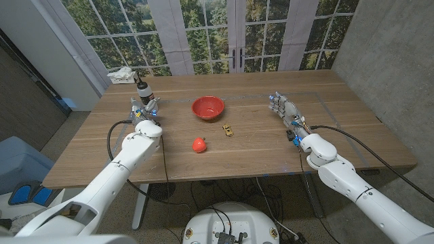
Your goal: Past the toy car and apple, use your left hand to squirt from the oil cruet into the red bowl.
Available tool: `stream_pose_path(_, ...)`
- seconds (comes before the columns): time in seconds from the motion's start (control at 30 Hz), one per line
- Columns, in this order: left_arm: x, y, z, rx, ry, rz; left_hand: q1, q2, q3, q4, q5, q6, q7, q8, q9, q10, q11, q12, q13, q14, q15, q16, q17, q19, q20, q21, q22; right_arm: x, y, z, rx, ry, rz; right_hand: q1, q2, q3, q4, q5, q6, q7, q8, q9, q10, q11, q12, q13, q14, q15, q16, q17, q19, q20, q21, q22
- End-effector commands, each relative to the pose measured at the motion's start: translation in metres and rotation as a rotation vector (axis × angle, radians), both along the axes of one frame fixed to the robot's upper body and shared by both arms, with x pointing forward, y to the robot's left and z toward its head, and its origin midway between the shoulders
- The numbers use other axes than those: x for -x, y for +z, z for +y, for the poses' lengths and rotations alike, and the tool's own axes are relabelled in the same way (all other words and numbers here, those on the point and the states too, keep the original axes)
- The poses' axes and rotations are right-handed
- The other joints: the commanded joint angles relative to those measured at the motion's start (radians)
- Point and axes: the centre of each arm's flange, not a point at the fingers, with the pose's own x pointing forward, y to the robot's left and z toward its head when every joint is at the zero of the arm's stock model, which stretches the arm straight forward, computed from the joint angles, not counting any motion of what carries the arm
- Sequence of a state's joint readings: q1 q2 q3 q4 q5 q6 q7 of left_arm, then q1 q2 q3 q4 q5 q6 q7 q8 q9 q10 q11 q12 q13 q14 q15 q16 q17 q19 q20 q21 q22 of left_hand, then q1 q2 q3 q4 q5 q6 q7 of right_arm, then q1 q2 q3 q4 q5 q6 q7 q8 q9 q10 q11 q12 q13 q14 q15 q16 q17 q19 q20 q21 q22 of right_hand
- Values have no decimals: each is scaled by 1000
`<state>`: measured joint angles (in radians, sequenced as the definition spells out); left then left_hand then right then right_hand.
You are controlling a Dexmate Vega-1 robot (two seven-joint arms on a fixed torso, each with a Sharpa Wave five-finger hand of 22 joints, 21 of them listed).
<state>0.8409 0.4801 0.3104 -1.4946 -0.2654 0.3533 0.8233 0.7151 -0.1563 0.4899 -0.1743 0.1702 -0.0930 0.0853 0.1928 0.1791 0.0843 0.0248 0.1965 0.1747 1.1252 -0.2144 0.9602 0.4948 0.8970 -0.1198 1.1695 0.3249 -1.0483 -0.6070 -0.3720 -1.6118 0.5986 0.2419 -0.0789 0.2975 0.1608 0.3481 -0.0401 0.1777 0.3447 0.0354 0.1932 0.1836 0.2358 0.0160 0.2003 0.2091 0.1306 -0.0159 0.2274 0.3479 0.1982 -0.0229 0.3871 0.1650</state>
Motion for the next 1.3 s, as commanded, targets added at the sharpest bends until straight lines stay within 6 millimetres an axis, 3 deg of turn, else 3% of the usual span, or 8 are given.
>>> stream_pose_path(0.03, -14, 1, 5, 3, -3, 36, 15, 2, -3, 4, 5, 19, 6, 9, 3, 24, -3, 11, 3, -7, -7, 5, 7, -1, -69, 7, -1, 1, -1, -1, -3, -6, -1, -5, -4, -1, -5, -2, 11, 3, 7, 4, 3, 5, 4, 2, 6, 4, 8, 1, 14, 0, -2, 4)
stream_pose_path(0.3, -22, 4, 11, -21, -47, 60, 30, 7, -2, 2, 6, 65, -3, 22, 3, 42, -4, 11, 3, -5, -8, 3, 10, -6, -62, 14, -5, 2, 0, -1, -12, -14, 0, -7, -3, -1, -5, -2, 12, 3, 6, 4, 2, 4, 4, 1, 5, 2, 9, 1, 16, 1, -5, 5)
stream_pose_path(0.47, -26, 4, 12, -13, -44, 53, 51, 19, -5, 3, 6, 111, -18, 31, 3, 73, -24, 15, 4, 4, -7, -1, -4, -7, -58, 23, -13, 2, 0, -1, -10, -14, -1, -8, -2, 0, -5, -2, 12, 2, 6, 4, 2, 3, 4, 1, 6, 4, 9, 1, 17, 2, -8, 5)
stream_pose_path(0.77, -33, 7, 17, -15, -41, 58, 85, 29, -11, -1, 6, 157, -26, 35, 3, 122, -31, 22, 4, 30, -8, 4, -22, -2, -54, 39, -20, 3, 0, 0, -10, -24, 1, -11, -2, -1, -5, -2, 12, 2, 5, 4, 2, 5, 4, 1, 6, 5, 10, 0, 19, 3, -12, 5)
stream_pose_path(0.87, -34, 7, 15, -21, -44, 49, 89, 41, -15, 10, 5, 193, -45, 40, 4, 165, -53, 25, 4, 17, -8, -32, -64, -4, -60, 49, -29, 3, 1, 0, -11, -25, -1, -12, -2, -1, -5, -2, 13, 3, 5, 4, 2, 5, 4, 1, 6, 5, 10, 0, 19, 3, -13, 5)
stream_pose_path(0.97, -36, 7, 13, -27, -43, 43, 89, 51, -22, 12, 5, 227, -52, 39, 4, 258, -82, 37, 6, 42, -8, -81, -139, -10, -68, 62, -46, 3, 1, 0, -7, -28, -1, -13, -2, -1, -5, -2, 12, 2, 5, 4, 2, 5, 4, 1, 6, 5, 10, 0, 20, 3, -14, 5)
stream_pose_path(1.1, -37, 8, 12, -33, -39, 27, 87, 61, -25, 14, 5, 266, -67, 44, 5, 296, -104, 32, 7, 78, -10, -114, -193, -4, -75, 76, -62, 3, 1, -1, -14, -32, -1, -14, -2, -1, -4, -2, 11, 1, 4, 4, 2, 5, 4, 1, 6, 4, 10, 0, 21, 3, -16, 5)
stream_pose_path(1.3, -36, 8, 10, -37, -14, -25, 135, 96, -26, 7, 5, 408, -80, 72, 6, 401, -105, 34, 9, 135, -13, -140, -255, -8, -74, 104, -86, 3, 1, -1, -15, -33, -5, -15, -2, -1, -5, -2, 10, 0, 4, 4, 3, 4, 4, 1, 7, 5, 11, -1, 22, 4, -18, 5)
